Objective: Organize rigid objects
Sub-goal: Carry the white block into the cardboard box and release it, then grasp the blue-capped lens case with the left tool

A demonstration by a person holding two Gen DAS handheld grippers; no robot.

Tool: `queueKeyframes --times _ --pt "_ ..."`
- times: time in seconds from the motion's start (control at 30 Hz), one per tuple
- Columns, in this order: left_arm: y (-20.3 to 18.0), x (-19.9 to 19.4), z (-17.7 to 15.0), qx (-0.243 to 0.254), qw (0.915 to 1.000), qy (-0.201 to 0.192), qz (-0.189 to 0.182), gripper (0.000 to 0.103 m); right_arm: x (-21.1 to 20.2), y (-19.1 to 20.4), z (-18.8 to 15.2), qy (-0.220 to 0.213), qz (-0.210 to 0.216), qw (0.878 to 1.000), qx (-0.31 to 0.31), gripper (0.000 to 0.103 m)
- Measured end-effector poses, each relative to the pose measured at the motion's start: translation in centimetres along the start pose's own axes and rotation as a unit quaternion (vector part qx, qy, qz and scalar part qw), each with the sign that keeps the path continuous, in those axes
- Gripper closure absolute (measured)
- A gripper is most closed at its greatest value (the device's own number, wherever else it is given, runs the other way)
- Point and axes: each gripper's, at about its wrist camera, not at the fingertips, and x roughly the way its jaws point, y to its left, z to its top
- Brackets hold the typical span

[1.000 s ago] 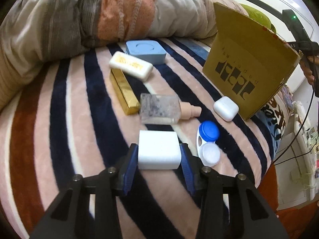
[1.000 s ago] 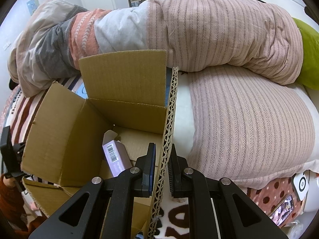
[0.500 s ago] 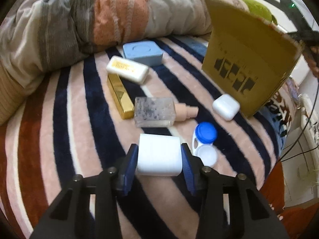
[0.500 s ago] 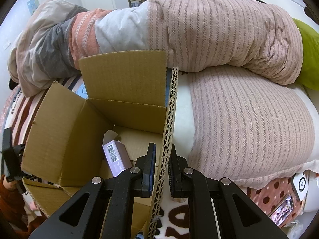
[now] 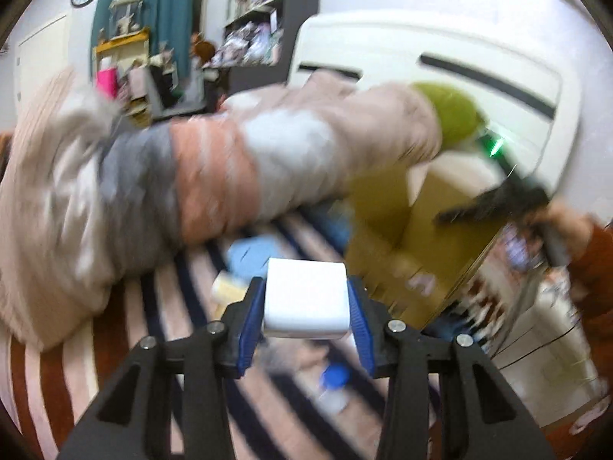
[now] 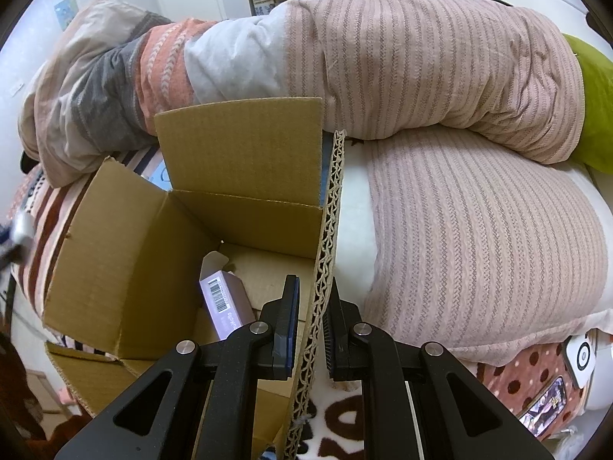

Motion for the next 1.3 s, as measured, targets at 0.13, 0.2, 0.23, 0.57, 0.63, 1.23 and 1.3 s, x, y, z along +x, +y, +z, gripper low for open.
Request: queueKeyframes --times 0.13,0.2,0.23,0.57,0.63,1.23,1.3 --pt "-3.4 1.5 4.8 0.037 0.9991 -0.010 -0.017 0.064 0.0 0.0 0.0 0.000 0.001 1.000 -0.002 0.096" --pt "-4.9 4.0 6.7 0.029 0.9977 0.012 -0.060 0.064 0.0 0.1 -0.1 0.000 0.001 1.000 -0.004 0.096" --pt "-5.7 5.3 7.2 0.030 0.9969 0.025 -0.068 0.064 0.0 0.1 -0.1 0.000 0.000 1.000 -0.005 0.096" --pt "-11.9 18.6 6.2 0.055 0.9789 0.187 -0.061 0.064 0.1 0.4 -0.3 0.000 -0.001 1.000 -0.011 0.096" --pt "-12.2 19.4 5.8 0.062 0.9767 0.199 -0.050 0.064 0.1 0.3 -0.4 0.001 0.000 1.000 -0.011 0.096" --pt "-5.2 4.4 5.2 0.017 0.9986 0.045 -0.022 0.024 0.2 0.7 -0.7 0.009 -0.012 1.000 -0.012 0.096" --pt "-3.5 2.5 3.3 0.013 0.9993 0.033 0.003 0.022 0.2 0.7 -0.8 0.010 -0.012 1.000 -0.012 0.096"
